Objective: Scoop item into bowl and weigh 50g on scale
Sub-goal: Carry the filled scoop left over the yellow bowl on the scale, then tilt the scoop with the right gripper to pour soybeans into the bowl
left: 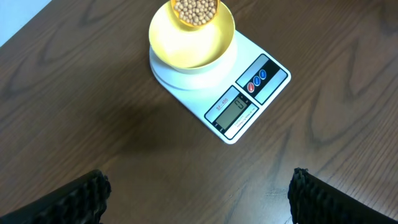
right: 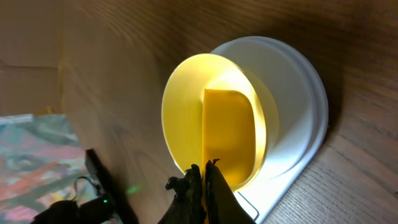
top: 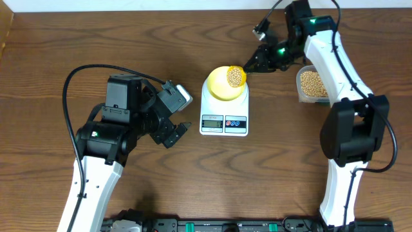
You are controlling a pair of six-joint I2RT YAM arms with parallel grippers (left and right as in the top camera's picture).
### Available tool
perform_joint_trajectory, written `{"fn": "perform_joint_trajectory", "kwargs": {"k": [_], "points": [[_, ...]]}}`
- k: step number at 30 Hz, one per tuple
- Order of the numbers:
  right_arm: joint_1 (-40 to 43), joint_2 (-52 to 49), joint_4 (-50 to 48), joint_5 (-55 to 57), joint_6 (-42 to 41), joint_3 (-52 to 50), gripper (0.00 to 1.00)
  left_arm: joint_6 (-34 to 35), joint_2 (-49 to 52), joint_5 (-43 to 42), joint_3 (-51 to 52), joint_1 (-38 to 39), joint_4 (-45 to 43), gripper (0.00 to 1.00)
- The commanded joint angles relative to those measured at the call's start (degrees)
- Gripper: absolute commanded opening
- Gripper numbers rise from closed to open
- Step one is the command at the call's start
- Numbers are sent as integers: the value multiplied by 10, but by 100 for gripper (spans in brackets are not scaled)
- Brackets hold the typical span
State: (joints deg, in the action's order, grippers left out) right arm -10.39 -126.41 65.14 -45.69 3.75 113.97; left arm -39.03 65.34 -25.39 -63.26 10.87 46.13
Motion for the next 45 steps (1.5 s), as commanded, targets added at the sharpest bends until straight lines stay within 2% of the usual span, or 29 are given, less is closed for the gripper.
{"fn": "perform_joint_trajectory", "kwargs": {"k": [1,17,34,45], "points": [[-27,-2,0,45,-5,32,1,-4,-6,-5,4,-3,1,94],[-87,-2,4,188,13,75,1,-4,-6,-5,4,-3,1,94],[-89,2,63,192,41,102,1,-4,-6,-5,4,-3,1,94],[-95,14,65,193,50,102,1,-4,-6,-5,4,-3,1,94]]}}
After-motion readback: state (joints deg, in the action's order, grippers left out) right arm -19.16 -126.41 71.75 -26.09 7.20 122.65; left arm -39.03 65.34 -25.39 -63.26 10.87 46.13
